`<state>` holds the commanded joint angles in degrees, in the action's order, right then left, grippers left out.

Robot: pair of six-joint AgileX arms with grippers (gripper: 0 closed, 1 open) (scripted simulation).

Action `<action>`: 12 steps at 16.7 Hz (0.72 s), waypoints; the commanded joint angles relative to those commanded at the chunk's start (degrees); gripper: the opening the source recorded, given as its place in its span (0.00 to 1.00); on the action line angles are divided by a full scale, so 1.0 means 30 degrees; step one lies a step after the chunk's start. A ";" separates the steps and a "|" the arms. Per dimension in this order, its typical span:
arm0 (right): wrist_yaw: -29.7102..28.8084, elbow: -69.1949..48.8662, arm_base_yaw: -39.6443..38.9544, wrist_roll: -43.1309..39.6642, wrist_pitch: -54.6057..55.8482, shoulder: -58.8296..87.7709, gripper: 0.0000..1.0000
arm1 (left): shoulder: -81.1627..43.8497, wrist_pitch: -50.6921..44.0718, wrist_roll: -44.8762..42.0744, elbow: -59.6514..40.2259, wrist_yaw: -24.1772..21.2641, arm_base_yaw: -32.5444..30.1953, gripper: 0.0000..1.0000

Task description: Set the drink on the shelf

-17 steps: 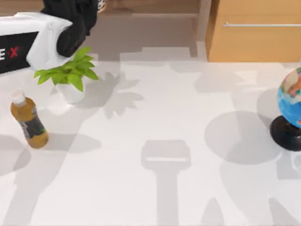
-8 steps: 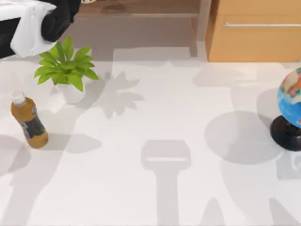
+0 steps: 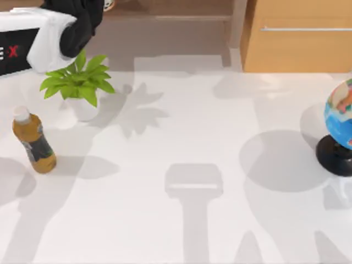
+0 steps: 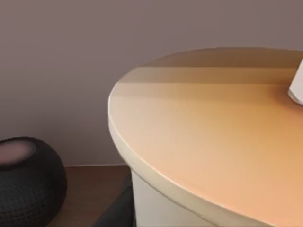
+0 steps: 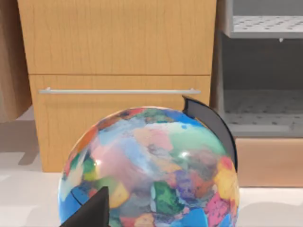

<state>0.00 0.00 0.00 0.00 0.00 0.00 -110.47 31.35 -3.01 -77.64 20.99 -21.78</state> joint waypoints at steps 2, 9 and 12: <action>0.0000 0.0000 0.0000 0.0000 0.0000 0.0000 1.00 | -0.0619 0.0370 -0.0380 -0.0481 0.0020 0.0152 0.00; 0.0000 0.0000 0.0000 0.0000 0.0000 0.0000 1.00 | -0.1764 0.0042 0.0961 -0.1990 -0.1480 0.0768 0.00; 0.0000 0.0000 0.0000 0.0000 0.0000 0.0000 1.00 | -0.1764 0.0042 0.0961 -0.1990 -0.1480 0.0768 0.00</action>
<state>0.00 0.00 0.00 0.00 0.00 0.00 -115.76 31.47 -0.13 -83.61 16.55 -19.48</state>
